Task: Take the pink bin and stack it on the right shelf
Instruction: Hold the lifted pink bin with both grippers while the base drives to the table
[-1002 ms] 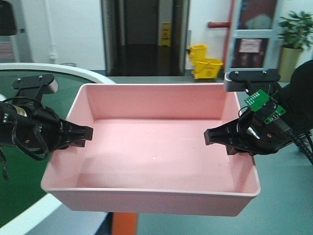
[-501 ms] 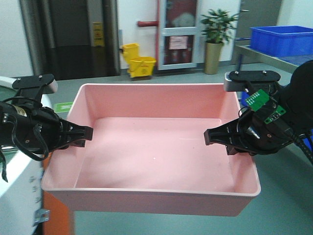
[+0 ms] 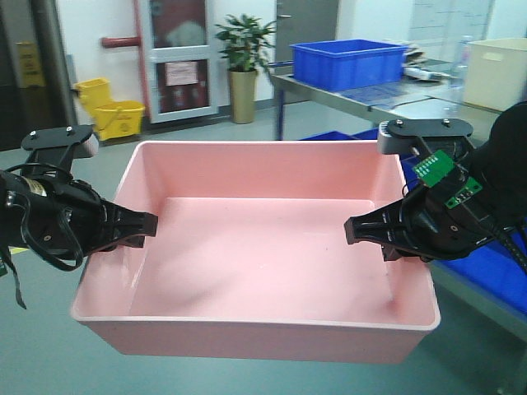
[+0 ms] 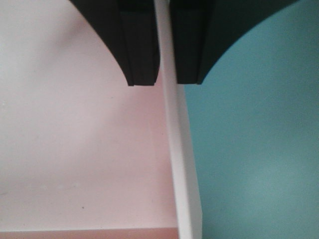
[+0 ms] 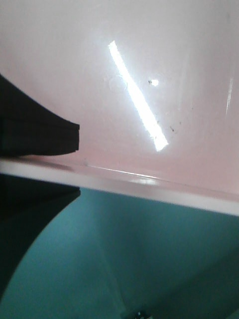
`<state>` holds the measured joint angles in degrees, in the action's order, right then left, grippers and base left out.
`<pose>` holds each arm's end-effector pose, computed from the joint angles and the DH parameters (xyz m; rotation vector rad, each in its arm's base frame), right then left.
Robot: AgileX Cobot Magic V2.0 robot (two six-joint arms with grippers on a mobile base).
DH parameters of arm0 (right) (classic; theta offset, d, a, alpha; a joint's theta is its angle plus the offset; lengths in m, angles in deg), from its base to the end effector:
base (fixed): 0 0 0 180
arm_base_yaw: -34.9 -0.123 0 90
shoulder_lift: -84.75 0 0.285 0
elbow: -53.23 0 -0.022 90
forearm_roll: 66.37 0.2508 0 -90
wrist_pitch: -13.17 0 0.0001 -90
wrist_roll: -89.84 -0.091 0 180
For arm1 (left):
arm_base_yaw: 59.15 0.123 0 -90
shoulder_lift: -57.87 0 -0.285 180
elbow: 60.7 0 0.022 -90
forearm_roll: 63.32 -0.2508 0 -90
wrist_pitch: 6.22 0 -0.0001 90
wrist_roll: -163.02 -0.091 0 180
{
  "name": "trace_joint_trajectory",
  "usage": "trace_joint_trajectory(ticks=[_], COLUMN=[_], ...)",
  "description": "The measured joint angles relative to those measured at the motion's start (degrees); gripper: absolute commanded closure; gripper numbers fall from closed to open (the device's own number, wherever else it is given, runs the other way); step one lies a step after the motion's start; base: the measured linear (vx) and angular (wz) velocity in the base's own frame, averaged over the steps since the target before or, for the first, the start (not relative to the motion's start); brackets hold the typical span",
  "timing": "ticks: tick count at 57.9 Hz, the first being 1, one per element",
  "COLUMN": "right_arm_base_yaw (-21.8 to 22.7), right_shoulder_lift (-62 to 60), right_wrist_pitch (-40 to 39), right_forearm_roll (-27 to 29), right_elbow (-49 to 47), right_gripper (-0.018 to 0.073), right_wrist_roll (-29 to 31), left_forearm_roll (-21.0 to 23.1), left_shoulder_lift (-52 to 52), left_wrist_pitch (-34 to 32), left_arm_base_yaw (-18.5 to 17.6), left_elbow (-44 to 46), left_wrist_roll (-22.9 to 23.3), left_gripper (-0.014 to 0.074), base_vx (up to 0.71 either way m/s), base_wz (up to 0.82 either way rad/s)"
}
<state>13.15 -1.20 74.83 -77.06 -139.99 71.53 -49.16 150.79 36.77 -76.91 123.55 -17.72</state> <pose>0.3021 0.1045 0.3981 -0.1144 2.4609 0.0610 0.3121 -0.1159 0.3768 0.2505 2.2961 -0.4394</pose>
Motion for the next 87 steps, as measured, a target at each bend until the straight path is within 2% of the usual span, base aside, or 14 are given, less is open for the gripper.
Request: trace_joint_trajectory(ticks=[19,37,63,87], right_arm_base_yaw=[0.0,0.0,0.0,0.0], right_shoulder_lift=[0.0,0.0,0.0,0.0], right_wrist_pitch=[0.1,0.2,0.1,0.0], right_forearm_roll=[0.0,0.0,0.1,0.1], right_elbow=[0.0,0.0,0.0,0.0], right_gripper=[0.0568,0.0568,0.0568,0.0568], right_wrist_roll=[0.0,0.0,0.0,0.0], left_forearm_roll=[0.0,0.0,0.0,0.0], left_shoulder_lift=[0.0,0.0,0.0,0.0], left_wrist_pitch=[0.0,0.1,0.1,0.1], left_arm_base_yaw=[0.0,0.0,0.0,0.0], left_elbow=[0.0,0.0,0.0,0.0], left_wrist_roll=[0.0,0.0,0.0,0.0], left_gripper=[0.0598,0.0598,0.0598,0.0598], base_vx=[0.28,0.38,0.5,0.54], base_wz=[-0.28,0.05,0.13,-0.17])
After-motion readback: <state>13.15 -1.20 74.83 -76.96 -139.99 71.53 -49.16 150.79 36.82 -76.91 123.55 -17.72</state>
